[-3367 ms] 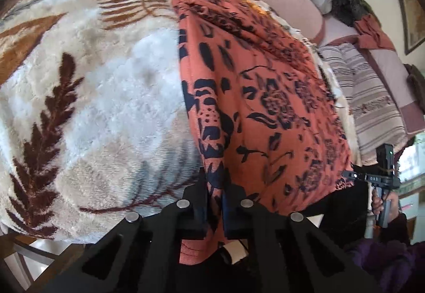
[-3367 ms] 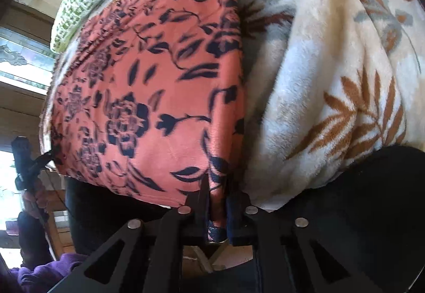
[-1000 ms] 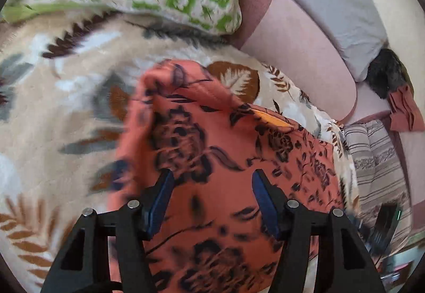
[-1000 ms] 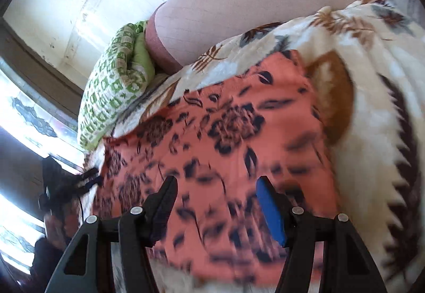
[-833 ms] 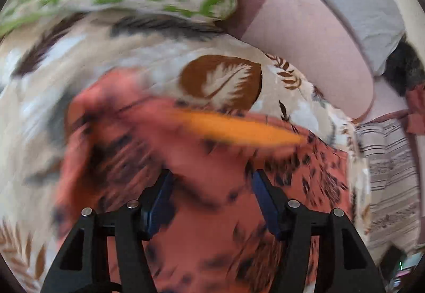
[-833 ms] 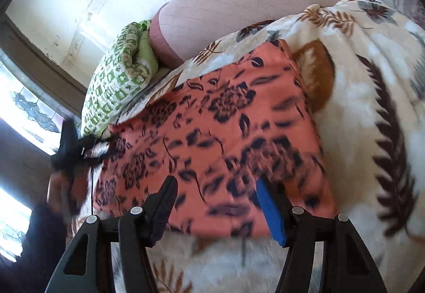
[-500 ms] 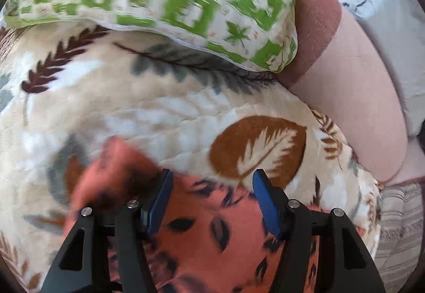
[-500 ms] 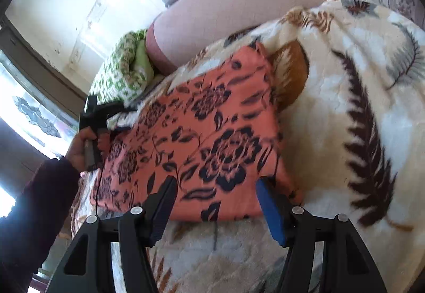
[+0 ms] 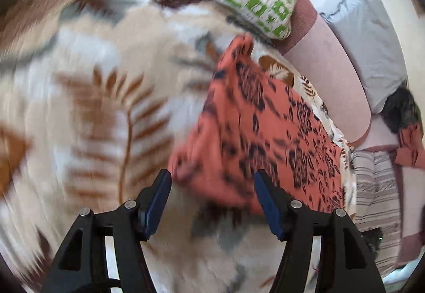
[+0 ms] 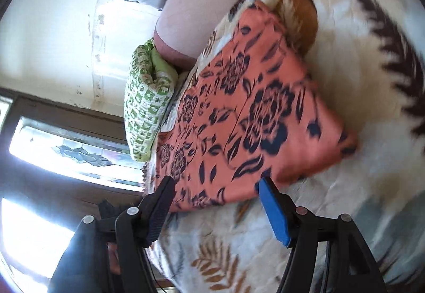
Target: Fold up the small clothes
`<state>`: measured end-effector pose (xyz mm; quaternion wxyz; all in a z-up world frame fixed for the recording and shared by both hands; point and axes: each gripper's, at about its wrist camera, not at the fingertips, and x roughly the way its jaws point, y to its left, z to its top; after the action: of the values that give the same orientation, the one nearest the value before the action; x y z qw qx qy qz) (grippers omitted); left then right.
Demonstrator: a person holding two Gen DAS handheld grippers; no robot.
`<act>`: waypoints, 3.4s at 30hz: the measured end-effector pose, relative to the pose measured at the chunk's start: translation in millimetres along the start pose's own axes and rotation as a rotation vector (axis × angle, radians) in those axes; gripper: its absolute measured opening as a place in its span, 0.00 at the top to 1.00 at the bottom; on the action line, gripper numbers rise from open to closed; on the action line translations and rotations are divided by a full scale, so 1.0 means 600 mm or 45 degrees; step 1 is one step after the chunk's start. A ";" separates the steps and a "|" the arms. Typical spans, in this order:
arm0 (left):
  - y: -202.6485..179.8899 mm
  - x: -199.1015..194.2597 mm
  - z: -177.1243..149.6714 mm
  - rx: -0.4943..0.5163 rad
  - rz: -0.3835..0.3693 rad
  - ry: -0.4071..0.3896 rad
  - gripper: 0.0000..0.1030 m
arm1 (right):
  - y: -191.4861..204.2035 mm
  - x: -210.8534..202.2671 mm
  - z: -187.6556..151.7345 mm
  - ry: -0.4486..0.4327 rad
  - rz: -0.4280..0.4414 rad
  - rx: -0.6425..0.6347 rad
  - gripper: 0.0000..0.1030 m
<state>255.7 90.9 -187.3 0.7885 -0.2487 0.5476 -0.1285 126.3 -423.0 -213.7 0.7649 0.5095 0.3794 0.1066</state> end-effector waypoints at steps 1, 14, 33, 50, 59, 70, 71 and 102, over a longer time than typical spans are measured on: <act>-0.002 0.009 -0.010 -0.032 -0.014 0.003 0.30 | 0.001 0.005 -0.006 0.003 -0.020 0.013 0.32; -0.018 0.076 0.026 -0.296 -0.078 -0.159 0.20 | -0.066 0.022 0.012 -0.106 -0.088 0.285 0.30; -0.028 0.085 0.018 -0.207 -0.094 -0.323 0.76 | -0.003 0.069 0.036 -0.249 -0.275 -0.048 0.81; 0.006 -0.076 -0.179 0.036 -0.063 -0.236 0.78 | 0.045 -0.109 -0.143 -0.232 -0.331 -0.075 0.83; 0.058 -0.085 -0.254 0.028 -0.013 -0.204 0.80 | 0.007 -0.143 -0.225 -0.117 -0.395 -0.001 0.79; -0.020 -0.232 -0.252 0.347 0.156 -0.445 0.44 | 0.072 -0.259 -0.283 0.063 -0.624 -0.145 0.63; -0.034 -0.245 -0.253 0.400 0.175 -0.491 0.38 | 0.081 -0.273 -0.290 0.061 -0.645 -0.182 0.63; 0.048 -0.167 -0.304 0.207 0.303 -0.231 0.23 | 0.269 0.050 -0.230 0.084 -0.596 -0.619 0.66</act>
<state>47.7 116.7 -172.9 0.8619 -0.1279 0.4876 -0.0551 88.3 -236.2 -115.7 0.8551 0.2077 0.4741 0.0319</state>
